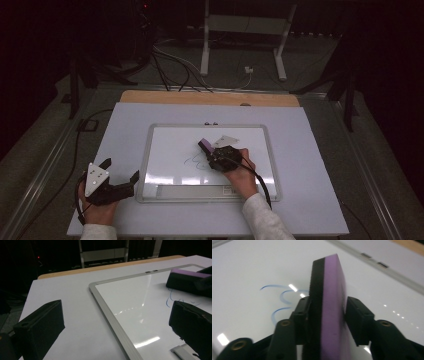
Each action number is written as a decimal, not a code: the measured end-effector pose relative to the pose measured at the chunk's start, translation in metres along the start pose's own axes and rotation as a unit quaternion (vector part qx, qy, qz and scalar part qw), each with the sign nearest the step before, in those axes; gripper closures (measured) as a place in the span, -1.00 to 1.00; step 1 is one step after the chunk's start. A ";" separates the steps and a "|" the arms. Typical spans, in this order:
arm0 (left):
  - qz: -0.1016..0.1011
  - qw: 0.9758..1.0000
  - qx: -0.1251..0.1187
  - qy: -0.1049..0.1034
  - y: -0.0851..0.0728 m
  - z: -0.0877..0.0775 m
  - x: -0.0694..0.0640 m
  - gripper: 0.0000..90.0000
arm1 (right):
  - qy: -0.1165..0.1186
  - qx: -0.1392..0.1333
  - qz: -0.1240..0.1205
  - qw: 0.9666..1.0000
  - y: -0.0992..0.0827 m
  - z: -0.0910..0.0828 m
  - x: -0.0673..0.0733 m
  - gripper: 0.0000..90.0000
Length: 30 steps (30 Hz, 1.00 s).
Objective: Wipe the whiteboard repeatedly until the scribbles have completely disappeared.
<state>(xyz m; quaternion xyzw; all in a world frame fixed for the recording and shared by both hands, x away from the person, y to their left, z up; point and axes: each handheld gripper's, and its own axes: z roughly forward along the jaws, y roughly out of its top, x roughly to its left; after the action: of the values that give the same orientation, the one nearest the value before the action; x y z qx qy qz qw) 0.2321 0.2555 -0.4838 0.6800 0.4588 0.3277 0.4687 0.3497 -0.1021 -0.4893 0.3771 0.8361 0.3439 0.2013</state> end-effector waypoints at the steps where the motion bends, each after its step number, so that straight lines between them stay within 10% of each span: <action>1: -0.001 1.000 0.000 0.000 0.000 0.000 0.000 -0.98 | -0.004 -0.002 0.006 1.000 0.001 0.000 -0.004 0.34; 6: 0.000 1.000 0.002 0.000 0.000 0.001 0.000 -0.98 | -0.013 -0.001 0.020 1.000 0.003 0.002 -0.017 0.38; 21: 0.001 1.000 0.002 0.000 0.000 0.001 0.000 -0.98 | 0.041 -0.014 -0.051 0.998 0.003 -0.004 0.024 0.22; 30: 0.000 1.000 0.002 0.000 0.000 0.001 0.000 -0.98 | 0.028 -0.007 -0.029 0.999 0.002 0.005 0.020 -0.11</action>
<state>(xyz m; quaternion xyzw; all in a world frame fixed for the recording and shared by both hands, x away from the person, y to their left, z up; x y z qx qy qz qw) 0.2326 0.2552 -0.4842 0.6811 0.4593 0.3271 0.4670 0.3406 -0.0838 -0.4928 0.3418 0.8495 0.3539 0.1904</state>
